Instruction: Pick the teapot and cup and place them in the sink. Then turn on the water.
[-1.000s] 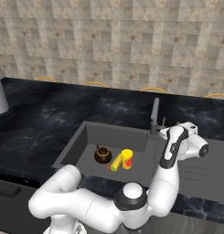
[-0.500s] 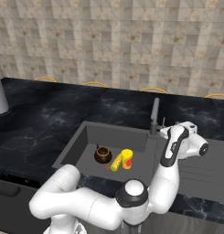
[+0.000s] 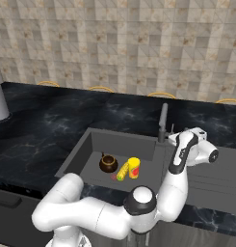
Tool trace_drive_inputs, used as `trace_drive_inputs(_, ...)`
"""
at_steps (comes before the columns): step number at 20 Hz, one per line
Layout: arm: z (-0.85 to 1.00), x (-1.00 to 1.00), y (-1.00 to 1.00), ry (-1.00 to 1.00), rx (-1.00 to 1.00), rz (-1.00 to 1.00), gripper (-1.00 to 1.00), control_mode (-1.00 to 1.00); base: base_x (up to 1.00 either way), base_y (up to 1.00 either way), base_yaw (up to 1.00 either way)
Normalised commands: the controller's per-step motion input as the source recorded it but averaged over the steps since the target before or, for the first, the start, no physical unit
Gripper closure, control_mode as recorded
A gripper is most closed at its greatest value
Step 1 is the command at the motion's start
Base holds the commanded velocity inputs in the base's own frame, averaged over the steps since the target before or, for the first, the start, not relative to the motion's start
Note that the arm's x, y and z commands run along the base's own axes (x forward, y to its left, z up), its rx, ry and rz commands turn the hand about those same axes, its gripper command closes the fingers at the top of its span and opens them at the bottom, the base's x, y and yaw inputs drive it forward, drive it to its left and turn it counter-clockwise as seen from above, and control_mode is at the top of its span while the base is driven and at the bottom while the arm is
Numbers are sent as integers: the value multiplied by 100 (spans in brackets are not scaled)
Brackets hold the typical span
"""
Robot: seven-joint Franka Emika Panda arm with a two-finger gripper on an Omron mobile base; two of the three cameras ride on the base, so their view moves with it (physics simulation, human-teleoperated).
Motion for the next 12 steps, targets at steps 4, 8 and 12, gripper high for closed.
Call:
trace_drive_inputs(4,-5,15,0,0,0,0,-100,-100,0,0,0)
trace_drive_inputs(8,-4,15,0,0,0,0,-100,-100,0,0,0)
trace_drive_inputs(12,-3,8,0,1,0,0,-100,-100,0,0,0)
